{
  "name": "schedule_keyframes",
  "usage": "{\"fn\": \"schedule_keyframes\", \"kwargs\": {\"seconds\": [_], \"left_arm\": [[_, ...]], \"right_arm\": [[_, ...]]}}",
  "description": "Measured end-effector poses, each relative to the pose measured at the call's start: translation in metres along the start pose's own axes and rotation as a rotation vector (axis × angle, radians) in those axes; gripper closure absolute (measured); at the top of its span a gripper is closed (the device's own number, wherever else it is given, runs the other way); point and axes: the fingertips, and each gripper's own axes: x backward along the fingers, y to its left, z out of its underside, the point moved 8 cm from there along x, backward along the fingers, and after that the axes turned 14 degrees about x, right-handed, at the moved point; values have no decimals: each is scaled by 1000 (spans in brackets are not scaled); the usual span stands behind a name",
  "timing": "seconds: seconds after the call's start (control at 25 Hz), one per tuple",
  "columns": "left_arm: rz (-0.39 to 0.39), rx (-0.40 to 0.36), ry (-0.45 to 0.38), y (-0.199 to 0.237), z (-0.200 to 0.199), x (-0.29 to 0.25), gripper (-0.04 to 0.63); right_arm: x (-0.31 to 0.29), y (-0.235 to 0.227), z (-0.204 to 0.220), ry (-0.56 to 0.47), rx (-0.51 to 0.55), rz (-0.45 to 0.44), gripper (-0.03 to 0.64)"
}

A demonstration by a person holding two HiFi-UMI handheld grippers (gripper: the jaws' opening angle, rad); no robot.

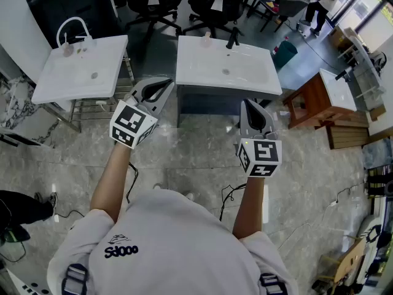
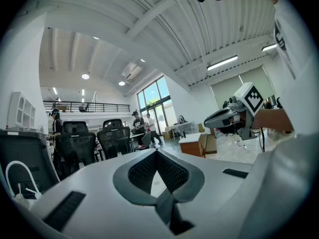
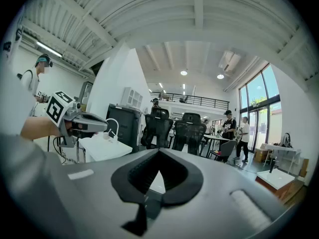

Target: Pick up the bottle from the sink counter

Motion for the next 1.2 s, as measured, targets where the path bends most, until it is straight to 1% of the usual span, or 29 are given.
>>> {"fn": "schedule_keyframes", "kwargs": {"seconds": [0.16,0.32,0.44,0.56,0.88,1.04,1.2], "left_arm": [[-1,3,0,-5,0,-2,594],[-5,9,8,-12,6,-4,594],[-9,10,17,-22,9,-7,594],[-17,10,30,-31,12,-9,594],[-79,54,37,-58,20,-10,594],[-102,61,39,-61,21,-14,594],[-108,55,47,-64,22,-23,594]], "right_arm": [[3,-4,2,-22,-31,0,607],[9,-5,6,-46,-12,4,607],[13,-10,11,-61,-37,-29,609],[17,-16,17,-54,-40,-47,609],[20,-33,40,-73,-76,-154,609],[16,-35,48,-73,-97,-204,609],[13,-43,53,-62,-108,-216,609]]}}
